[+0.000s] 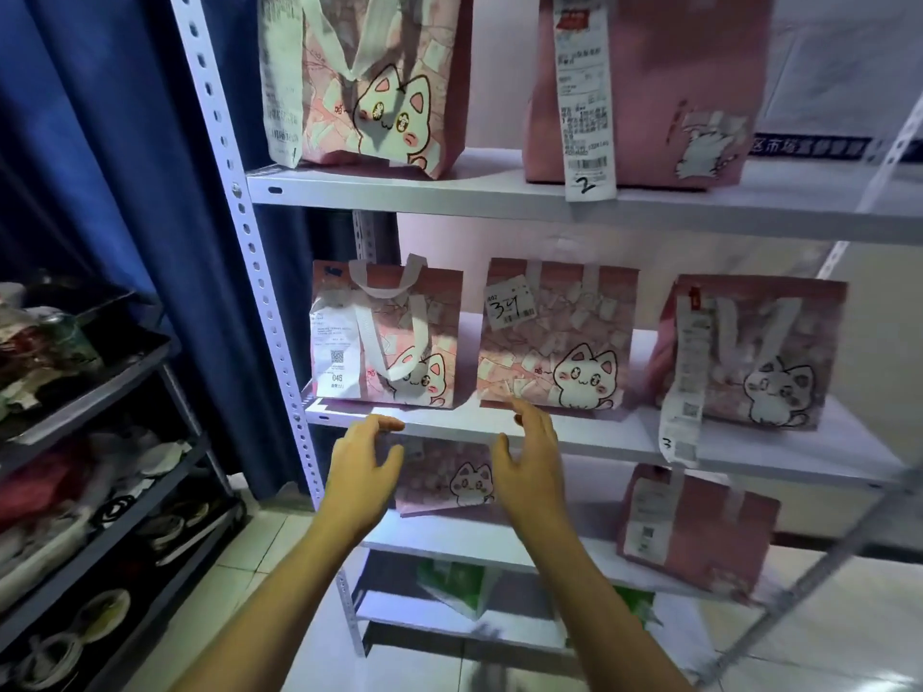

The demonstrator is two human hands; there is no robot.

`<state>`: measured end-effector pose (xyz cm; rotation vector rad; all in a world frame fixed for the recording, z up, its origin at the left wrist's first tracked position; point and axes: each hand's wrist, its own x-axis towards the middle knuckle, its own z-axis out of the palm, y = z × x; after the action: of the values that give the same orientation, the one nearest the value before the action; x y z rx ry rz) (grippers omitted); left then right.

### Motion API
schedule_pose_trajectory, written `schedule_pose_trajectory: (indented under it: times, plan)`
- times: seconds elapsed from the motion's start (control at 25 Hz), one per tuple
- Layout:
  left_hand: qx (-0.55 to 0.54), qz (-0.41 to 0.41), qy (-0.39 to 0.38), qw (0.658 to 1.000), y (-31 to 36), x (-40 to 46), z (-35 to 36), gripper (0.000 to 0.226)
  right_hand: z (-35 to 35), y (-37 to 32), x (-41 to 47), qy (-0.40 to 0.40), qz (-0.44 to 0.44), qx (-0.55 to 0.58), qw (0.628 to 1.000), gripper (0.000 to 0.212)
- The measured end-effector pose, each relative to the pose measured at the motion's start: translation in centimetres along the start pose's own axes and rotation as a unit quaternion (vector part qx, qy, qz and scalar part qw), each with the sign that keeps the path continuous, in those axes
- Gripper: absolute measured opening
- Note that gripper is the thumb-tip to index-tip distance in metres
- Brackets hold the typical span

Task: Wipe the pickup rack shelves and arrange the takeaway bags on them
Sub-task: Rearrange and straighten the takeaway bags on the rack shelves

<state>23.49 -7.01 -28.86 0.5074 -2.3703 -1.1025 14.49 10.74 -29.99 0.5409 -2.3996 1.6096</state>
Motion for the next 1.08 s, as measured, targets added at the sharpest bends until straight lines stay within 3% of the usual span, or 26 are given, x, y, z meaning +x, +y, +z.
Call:
schedule_pose_trajectory:
  times: [0.48,0.88,1.08]
  plan:
    - [-0.075,0.127,-0.142,0.979,13.4,-5.4,12.9,0.022,-18.7,6.2,-3.0,0.072,0.068,-0.061,0.993,0.031]
    - [-0.071,0.097,-0.167,0.979,20.6,0.8,26.1,0.022,-29.4,16.4,7.1,0.119,0.098,-0.053,0.987,0.033]
    - [-0.082,0.051,-0.153,0.983,22.6,5.0,32.8,0.036,-33.0,21.0,14.4,0.134,0.123,-0.032,0.983,0.046]
